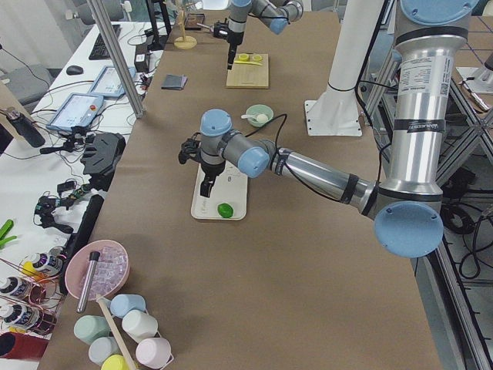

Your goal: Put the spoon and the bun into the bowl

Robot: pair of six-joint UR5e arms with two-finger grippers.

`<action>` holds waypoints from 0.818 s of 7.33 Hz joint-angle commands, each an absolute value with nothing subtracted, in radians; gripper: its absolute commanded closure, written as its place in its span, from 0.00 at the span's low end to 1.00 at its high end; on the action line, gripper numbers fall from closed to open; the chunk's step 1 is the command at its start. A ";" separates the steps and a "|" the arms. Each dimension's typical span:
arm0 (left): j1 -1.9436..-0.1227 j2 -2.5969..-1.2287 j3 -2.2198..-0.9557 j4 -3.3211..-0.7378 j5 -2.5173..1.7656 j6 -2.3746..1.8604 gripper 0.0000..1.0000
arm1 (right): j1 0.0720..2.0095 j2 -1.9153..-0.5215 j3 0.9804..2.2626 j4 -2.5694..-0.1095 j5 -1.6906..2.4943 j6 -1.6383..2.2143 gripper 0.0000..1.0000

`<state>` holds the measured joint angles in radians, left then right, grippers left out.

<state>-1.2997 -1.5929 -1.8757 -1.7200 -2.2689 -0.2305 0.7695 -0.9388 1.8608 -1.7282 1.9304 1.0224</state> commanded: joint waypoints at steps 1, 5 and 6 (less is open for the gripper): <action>-1.544 -1.585 -1.873 -1.454 -2.270 0.205 0.02 | 1.001 -1.096 1.861 -1.721 2.113 0.716 0.00; -1.623 -1.416 -1.832 -1.405 -2.381 0.337 0.02 | 1.418 -1.516 1.914 -1.724 2.270 -0.008 0.00; -1.626 -1.407 -1.800 -1.404 -2.384 0.331 0.02 | 1.515 -1.576 1.901 -1.733 2.263 -0.164 0.00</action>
